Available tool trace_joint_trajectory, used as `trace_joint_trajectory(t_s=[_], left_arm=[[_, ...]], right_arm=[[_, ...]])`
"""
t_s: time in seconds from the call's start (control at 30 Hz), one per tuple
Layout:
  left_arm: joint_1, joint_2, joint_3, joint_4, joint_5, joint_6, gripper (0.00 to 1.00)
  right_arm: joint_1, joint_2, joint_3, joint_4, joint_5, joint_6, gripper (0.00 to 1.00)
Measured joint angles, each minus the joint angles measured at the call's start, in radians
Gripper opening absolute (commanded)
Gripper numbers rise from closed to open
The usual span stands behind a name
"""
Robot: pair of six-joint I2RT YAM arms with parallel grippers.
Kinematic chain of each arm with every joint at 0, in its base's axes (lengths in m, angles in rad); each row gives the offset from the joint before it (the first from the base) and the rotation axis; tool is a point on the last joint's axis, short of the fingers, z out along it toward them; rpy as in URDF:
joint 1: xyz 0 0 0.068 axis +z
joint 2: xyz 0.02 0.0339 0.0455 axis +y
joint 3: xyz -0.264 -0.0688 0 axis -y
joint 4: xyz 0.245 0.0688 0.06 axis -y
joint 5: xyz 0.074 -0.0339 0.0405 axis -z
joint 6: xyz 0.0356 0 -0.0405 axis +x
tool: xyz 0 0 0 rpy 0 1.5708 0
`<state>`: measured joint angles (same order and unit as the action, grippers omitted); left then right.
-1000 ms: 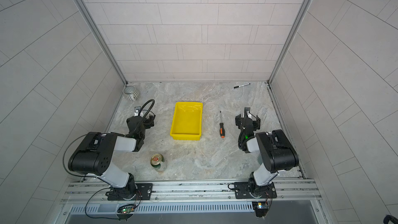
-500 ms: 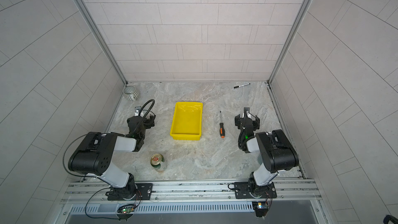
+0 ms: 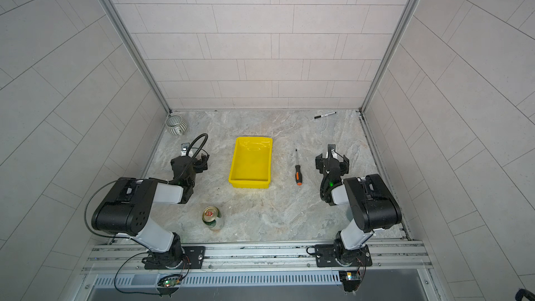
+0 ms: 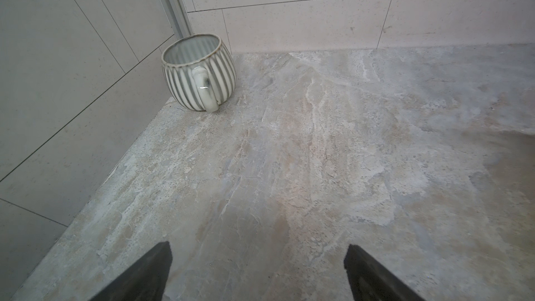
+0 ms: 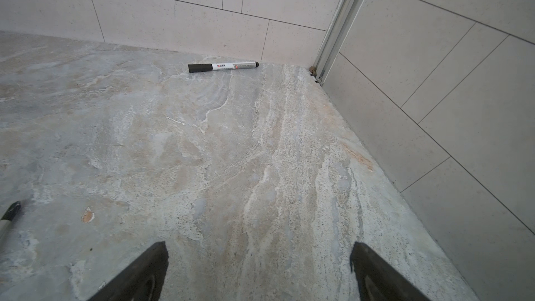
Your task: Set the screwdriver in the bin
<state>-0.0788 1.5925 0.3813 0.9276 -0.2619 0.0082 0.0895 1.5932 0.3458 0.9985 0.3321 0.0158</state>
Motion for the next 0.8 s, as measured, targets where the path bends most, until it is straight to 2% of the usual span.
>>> trace_joint_trajectory(t_s=[0.2,0.33,0.43,0.53,0.67,0.8], left_arm=[[-0.012,-0.018,-0.034,0.043,0.016,0.016,1.00],[-0.138,-0.238,-0.082,-0.065,-0.093,0.071,1.00],[-0.266,-0.437,-0.010,-0.239,-0.177,0.098,1.00],[-0.356,-0.560,0.149,-0.518,-0.231,0.056,1.00],[-0.372,-0.664,0.314,-0.885,-0.225,-0.126,1.00],[-0.371,-0.708,0.315,-1.148,-0.164,-0.263,1.00]], right_arm=[[0.002,-0.019,-0.041,0.049,-0.009,-0.002,0.99],[0.021,-0.216,-0.105,-0.037,0.062,0.015,0.99],[0.082,-0.454,-0.054,-0.266,0.135,0.038,0.99],[0.161,-0.638,0.101,-0.572,0.196,0.093,0.99],[0.186,-0.767,0.306,-0.977,0.175,0.288,0.99],[0.169,-0.828,0.211,-1.186,0.057,0.425,1.00]])
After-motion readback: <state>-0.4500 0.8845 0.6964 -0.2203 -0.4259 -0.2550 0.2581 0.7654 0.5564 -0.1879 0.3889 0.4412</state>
